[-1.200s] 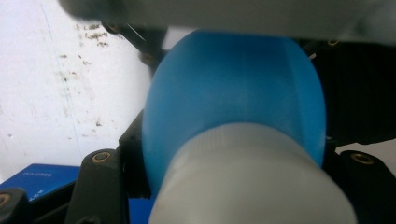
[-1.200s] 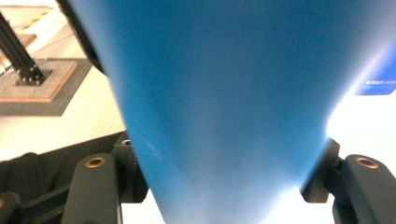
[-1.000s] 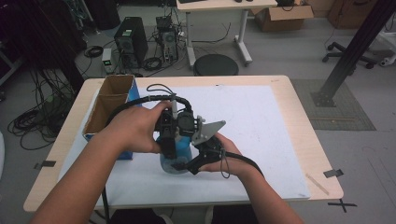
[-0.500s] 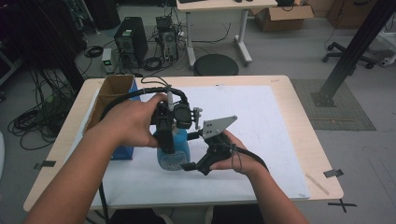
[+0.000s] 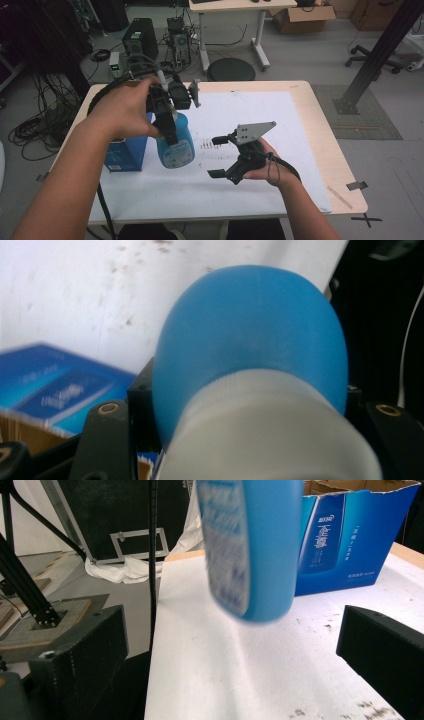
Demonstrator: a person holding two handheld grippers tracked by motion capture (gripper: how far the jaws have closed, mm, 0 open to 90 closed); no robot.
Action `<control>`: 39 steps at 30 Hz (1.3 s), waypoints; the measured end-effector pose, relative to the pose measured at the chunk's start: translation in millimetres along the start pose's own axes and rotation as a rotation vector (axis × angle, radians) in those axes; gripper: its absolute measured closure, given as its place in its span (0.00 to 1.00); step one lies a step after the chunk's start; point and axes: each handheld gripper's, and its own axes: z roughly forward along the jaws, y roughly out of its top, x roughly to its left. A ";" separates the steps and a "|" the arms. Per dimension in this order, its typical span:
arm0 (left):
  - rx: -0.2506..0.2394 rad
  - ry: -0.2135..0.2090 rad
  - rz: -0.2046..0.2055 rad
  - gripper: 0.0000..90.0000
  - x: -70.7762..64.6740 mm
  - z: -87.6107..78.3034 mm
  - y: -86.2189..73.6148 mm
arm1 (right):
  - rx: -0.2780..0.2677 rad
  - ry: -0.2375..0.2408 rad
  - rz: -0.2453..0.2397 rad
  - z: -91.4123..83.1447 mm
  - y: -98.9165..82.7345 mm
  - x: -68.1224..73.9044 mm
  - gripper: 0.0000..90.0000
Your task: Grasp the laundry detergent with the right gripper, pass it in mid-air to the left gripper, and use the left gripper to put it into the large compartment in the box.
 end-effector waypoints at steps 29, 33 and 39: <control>-0.051 0.053 -0.818 0.43 76.8 -63.9 -60.6 | 0.037 -0.095 -0.017 -45.7 0.8 -11.2 0.00; -0.044 0.054 -0.882 0.43 85.1 -71.5 -66.4 | 0.057 -0.113 -0.039 -49.1 2.1 -12.1 0.00; -0.042 0.068 -0.961 0.43 98.5 -82.5 -75.8 | 0.094 -0.125 -0.044 -52.6 4.1 -17.1 0.00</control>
